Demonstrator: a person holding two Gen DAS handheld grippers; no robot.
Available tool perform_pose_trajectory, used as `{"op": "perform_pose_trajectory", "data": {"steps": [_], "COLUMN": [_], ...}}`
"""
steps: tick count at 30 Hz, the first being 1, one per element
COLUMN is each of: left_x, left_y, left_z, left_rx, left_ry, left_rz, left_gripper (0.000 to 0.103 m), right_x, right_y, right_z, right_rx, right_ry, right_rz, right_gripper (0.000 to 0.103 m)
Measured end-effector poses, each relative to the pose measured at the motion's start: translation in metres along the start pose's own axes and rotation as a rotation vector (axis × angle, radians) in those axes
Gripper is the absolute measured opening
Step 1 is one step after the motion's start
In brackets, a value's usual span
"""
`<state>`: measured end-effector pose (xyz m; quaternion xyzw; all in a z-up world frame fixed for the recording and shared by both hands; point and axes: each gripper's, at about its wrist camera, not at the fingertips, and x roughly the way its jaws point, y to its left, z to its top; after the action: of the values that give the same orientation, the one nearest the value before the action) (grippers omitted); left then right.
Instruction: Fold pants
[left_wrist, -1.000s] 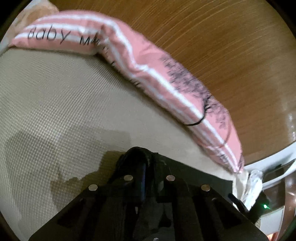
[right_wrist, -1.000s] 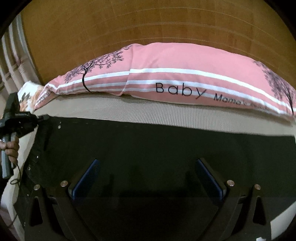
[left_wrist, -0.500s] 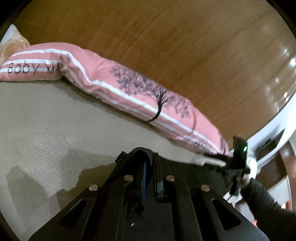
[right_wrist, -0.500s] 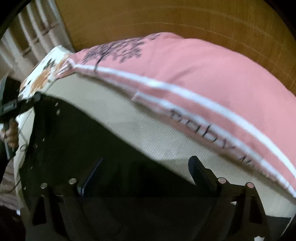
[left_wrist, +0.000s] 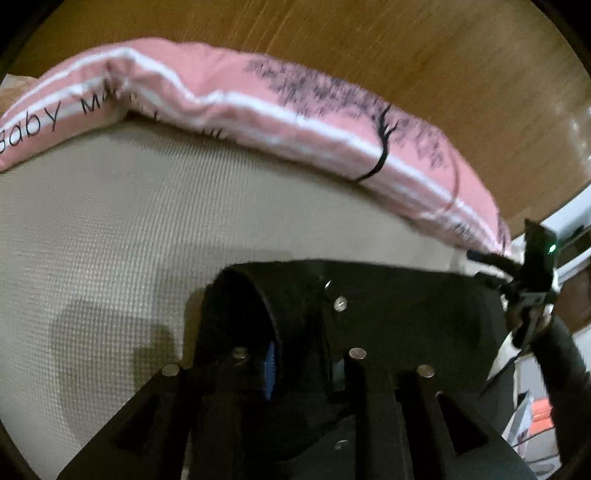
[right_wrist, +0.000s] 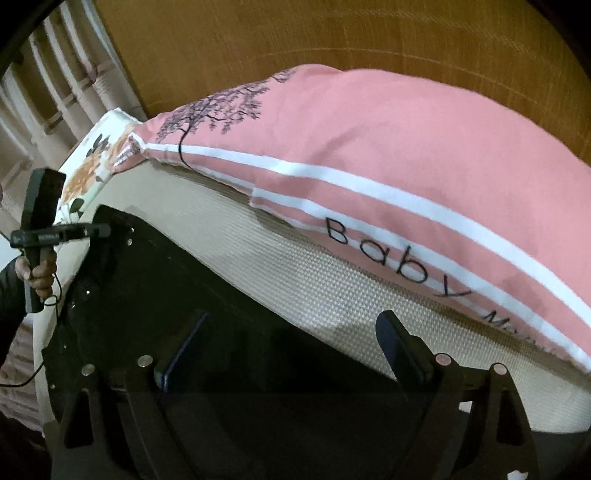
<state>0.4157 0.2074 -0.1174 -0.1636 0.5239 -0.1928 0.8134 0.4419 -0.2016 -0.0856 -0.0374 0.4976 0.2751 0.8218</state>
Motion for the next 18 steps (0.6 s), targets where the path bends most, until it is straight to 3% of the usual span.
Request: {"op": "perform_pose_trajectory", "data": {"steps": [3,9,10,14,18], "left_x": [0.007,0.006,0.004,-0.015,-0.057], "left_y": [0.001,0.001,0.003,-0.007,-0.028], "left_z": [0.003,0.014,0.013,0.002,-0.018], "left_rx": [0.013,-0.036,-0.06,-0.062,-0.01], "left_ry": [0.019,-0.036,-0.057,-0.183,-0.335], "left_rz": [-0.008,-0.08,-0.087,-0.103,-0.199], "left_gripper": [0.02,0.019,0.008,0.007,0.007], "right_x": [-0.001,0.004,0.005,0.012,0.02], "right_y": [-0.002,-0.006,-0.006,-0.005,0.002], "right_z": [-0.003,0.0,0.001,0.006,0.012], "right_rx": [-0.011,-0.011,-0.028,-0.073,-0.146], "right_ry": [-0.001,0.012,0.022,0.065,0.125], "right_rz": [-0.004,0.004,0.007,0.029,0.061], "right_gripper": [0.088,0.088,0.088,0.088,0.088]}}
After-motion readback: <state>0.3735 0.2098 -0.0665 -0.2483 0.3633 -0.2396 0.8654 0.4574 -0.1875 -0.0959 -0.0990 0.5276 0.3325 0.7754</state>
